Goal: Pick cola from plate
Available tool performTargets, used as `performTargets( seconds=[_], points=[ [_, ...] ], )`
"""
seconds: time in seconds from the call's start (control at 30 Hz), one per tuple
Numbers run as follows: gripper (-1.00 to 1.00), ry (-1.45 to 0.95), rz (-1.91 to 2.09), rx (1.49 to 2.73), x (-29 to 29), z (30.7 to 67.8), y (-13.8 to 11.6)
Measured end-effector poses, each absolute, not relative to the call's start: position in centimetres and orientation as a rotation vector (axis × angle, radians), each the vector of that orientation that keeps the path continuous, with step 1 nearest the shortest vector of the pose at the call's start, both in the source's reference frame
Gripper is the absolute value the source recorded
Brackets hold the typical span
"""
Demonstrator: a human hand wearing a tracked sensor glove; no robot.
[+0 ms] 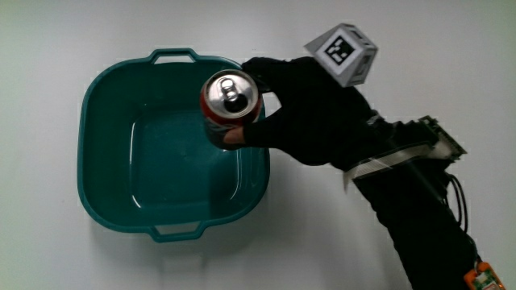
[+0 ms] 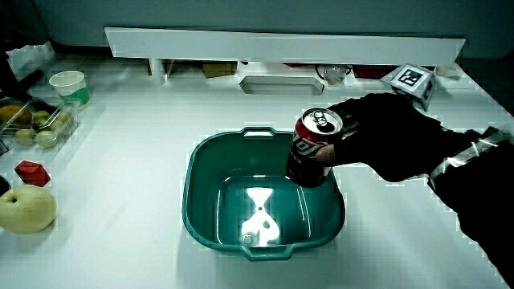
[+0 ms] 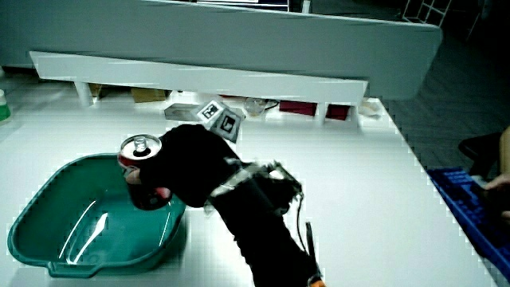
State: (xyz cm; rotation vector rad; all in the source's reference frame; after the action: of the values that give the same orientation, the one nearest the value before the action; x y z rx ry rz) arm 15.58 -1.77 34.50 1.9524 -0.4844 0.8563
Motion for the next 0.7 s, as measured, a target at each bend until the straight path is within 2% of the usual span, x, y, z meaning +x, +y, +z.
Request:
performTargets(
  seconds=[0.13,0.27,0.7],
  points=[
    [0.00,-0.506,0.888,1.932,14.5,35.1,-2.6],
    [0.00,-0.381,0.790,1.903,13.2,35.3,-3.2],
    [0.00,-0.553,0.831,1.872,8.1,38.1,-5.6]
  ],
)
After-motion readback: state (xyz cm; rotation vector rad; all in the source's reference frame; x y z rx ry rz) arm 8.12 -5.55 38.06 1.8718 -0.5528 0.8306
